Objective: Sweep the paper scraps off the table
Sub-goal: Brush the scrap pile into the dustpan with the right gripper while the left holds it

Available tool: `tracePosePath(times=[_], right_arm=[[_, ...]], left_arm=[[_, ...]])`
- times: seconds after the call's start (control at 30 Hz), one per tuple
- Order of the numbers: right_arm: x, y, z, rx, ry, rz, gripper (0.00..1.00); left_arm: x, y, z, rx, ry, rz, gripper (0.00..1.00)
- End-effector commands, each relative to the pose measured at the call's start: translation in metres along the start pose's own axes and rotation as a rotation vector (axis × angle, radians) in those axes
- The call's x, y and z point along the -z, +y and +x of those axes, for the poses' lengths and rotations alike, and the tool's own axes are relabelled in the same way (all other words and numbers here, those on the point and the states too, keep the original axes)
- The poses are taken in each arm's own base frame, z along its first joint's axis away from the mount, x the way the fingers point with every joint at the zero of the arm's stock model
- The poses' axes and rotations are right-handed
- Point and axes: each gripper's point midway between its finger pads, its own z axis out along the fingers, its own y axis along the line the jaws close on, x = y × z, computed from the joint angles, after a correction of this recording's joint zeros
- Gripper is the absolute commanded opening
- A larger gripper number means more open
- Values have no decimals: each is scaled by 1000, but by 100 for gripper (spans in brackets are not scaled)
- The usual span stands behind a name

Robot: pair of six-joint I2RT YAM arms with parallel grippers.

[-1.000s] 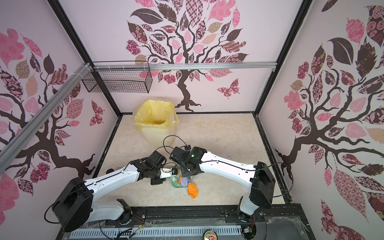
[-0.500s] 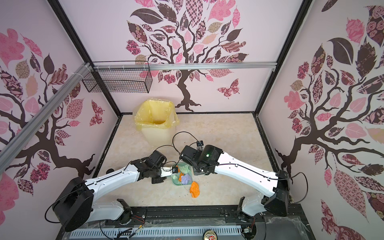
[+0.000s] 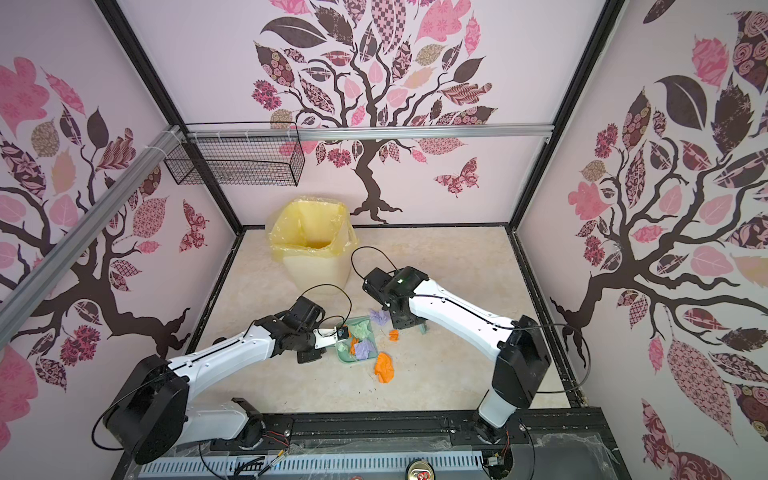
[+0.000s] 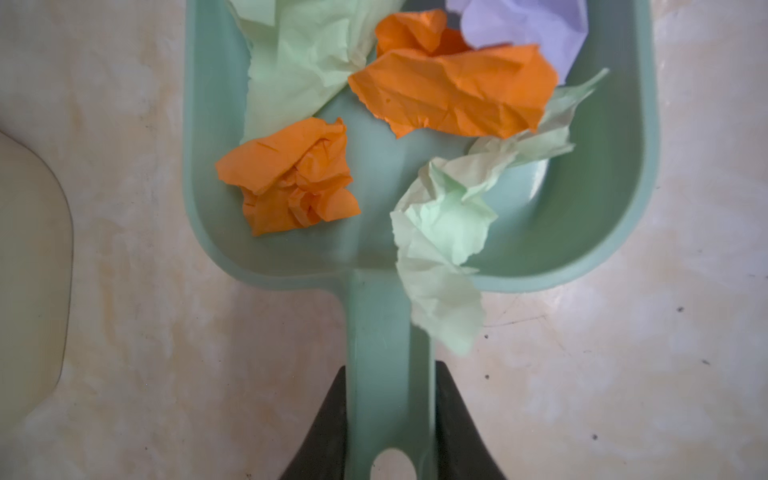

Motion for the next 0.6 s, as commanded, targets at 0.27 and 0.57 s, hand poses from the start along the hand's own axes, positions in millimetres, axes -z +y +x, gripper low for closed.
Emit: tracePosePath(times=[0.27,0.57], right_arm=[[-17,51,-18,57,47,-136,0],[-7,86,-8,98,39,-258,0]], left_arm=[[-7,27,-24,-8,-29,-20,0],[-12,33,-34,-4,-40,-5,0]])
